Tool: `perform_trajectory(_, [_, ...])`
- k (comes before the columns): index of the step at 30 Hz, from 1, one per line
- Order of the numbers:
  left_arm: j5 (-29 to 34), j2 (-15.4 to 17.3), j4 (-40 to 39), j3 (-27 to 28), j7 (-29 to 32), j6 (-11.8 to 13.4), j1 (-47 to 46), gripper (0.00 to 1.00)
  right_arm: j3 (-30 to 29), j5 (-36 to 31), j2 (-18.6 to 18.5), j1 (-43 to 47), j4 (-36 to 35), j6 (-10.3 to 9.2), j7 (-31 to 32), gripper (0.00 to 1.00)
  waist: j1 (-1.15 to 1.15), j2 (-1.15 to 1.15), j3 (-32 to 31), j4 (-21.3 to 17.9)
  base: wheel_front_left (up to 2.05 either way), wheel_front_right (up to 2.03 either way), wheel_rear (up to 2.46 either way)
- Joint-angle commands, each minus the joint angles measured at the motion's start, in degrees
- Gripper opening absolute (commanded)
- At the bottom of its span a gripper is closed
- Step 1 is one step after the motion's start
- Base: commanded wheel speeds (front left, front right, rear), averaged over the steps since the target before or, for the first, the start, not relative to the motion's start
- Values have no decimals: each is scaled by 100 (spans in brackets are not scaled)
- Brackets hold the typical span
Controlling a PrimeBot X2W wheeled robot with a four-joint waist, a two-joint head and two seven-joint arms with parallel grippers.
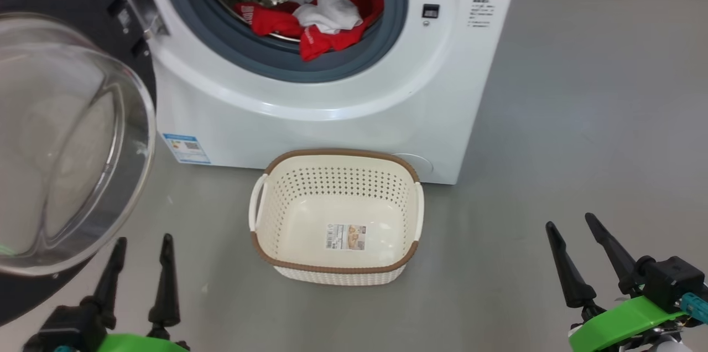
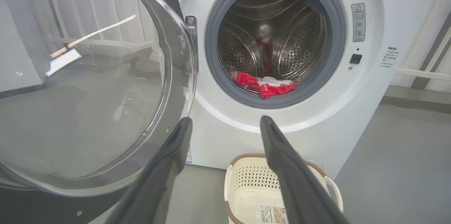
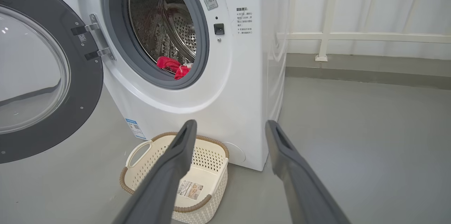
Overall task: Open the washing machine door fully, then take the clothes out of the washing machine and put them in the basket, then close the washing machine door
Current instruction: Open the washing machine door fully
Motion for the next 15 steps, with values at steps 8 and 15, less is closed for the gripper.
perform_trajectory(8, [-183,208,-332,-264,-29,-32,110,100,-129,20,-25,73,-186,36,-37,100,0,0,24,-454,0,0,0])
perform_trajectory(15, [-268,257,-467,-523,-29,-32,211,100,-240,32,-13,129,-199,36,-37,100,0,0,23,-656,0,0,0])
